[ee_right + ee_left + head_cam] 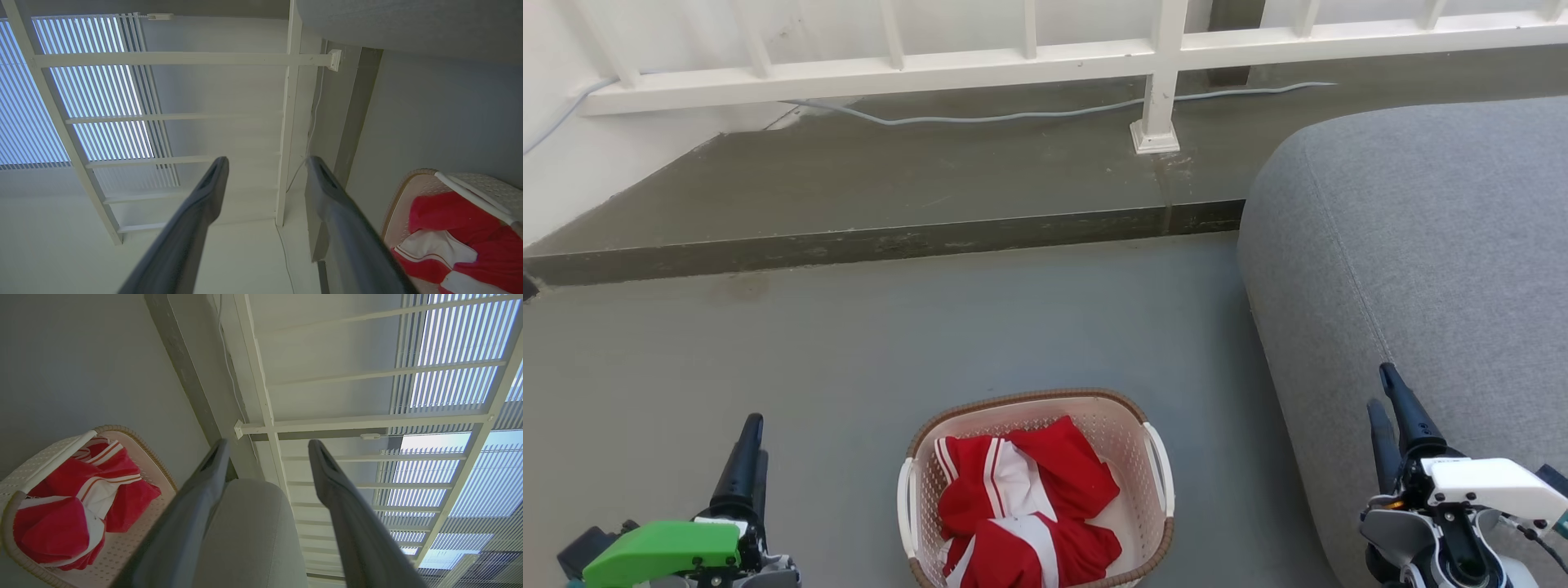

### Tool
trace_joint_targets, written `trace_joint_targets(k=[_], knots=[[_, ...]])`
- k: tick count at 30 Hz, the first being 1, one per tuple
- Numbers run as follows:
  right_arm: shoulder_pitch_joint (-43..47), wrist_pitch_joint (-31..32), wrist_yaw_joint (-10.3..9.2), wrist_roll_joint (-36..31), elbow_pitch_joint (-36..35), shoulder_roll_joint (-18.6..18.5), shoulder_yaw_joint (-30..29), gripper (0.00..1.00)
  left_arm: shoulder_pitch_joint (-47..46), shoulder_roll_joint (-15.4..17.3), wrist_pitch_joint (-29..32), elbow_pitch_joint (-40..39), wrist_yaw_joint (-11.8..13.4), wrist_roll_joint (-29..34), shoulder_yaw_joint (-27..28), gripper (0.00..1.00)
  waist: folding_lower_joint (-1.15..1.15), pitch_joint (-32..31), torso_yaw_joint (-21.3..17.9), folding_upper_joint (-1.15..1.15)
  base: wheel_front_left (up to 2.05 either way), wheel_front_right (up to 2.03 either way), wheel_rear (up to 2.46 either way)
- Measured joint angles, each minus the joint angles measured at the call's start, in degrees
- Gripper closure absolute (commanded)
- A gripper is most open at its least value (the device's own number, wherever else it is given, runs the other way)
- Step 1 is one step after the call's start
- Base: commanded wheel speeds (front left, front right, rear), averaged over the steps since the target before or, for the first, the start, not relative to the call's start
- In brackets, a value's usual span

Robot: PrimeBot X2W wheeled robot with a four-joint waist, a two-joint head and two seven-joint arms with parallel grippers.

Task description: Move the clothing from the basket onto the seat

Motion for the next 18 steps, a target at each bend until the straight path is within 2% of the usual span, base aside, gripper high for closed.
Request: trace_joint_targets(k=[8, 18], knots=[[-0.27, -1.31, 0.00, -7.32, -1.51, -0.37, 0.60, 0.00, 0.00, 1.58, -1.38, -1.78, 0.00, 6.83, -0.80, 0.00, 0.00, 0.06, -0.04, 0.00, 0.00, 0.00, 0.00], [-1.04, -3.31, -0.59, -17.63, -3.55, -0.71, 3.50, 0.00, 0.01, 1.93, -3.47, -4.71, 0.37, 17.27, -1.69, 0.00, 0.00, 0.28, -0.02, 0.00, 0.00, 0.00, 0.00]])
